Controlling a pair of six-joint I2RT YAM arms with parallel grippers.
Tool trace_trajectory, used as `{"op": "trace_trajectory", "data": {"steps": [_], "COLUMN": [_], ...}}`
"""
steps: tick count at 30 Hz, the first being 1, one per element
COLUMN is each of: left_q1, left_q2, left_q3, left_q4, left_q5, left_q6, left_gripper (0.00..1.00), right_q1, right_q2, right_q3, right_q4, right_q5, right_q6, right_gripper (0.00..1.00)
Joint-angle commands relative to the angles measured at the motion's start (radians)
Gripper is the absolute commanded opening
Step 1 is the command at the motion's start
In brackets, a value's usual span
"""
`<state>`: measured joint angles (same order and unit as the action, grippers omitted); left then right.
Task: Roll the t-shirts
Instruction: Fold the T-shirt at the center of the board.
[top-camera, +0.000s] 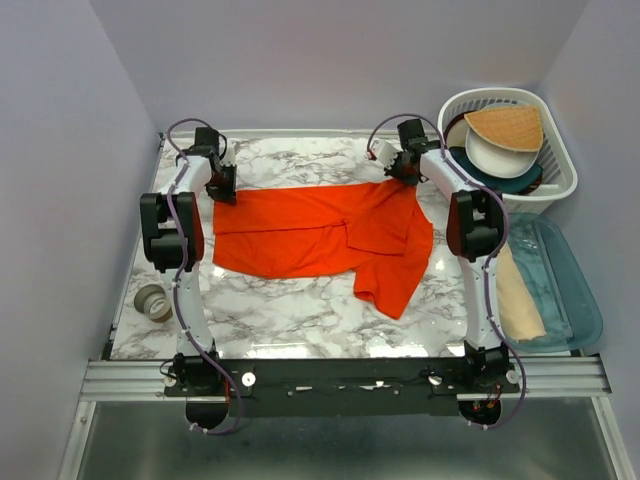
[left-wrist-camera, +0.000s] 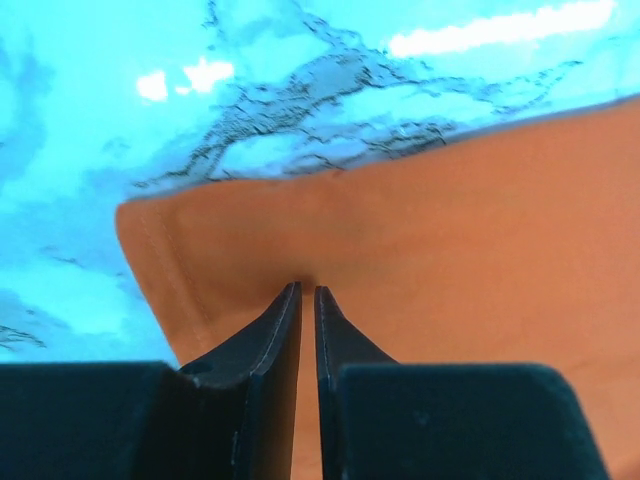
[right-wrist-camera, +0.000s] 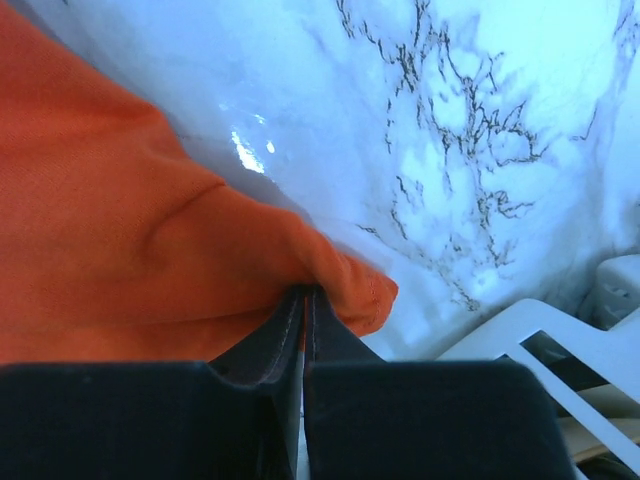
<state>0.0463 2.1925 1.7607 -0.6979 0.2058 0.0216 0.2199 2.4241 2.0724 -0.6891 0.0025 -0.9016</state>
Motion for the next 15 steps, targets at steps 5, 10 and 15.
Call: {"op": "trace_trajectory", "data": {"steps": [5,10,15], "left_q1": [0.027,0.027,0.023], "left_q2": [0.147,0.202,0.222], "left_q3": [0.210,0.331,0.401], "left_q4": [-0.072,-0.060,-0.057], "left_q5": [-0.131,-0.115,-0.098], "left_q6": [0.072,0.087,0.103], "left_gripper": [0.18,0.17,0.18], "right_q1": [-0.040,-0.045,-0.045], "right_q2": [0.079,0.070,0.079], "right_q3": [0.063,0.072,0.115], "right_q4": [-0.062,-0.134,-0.236], "right_q5": [0.162,0.137,0.125], "right_q6": [-0.022,0.032,0.136], "right_gripper": [0.09,0.09,0.09]}}
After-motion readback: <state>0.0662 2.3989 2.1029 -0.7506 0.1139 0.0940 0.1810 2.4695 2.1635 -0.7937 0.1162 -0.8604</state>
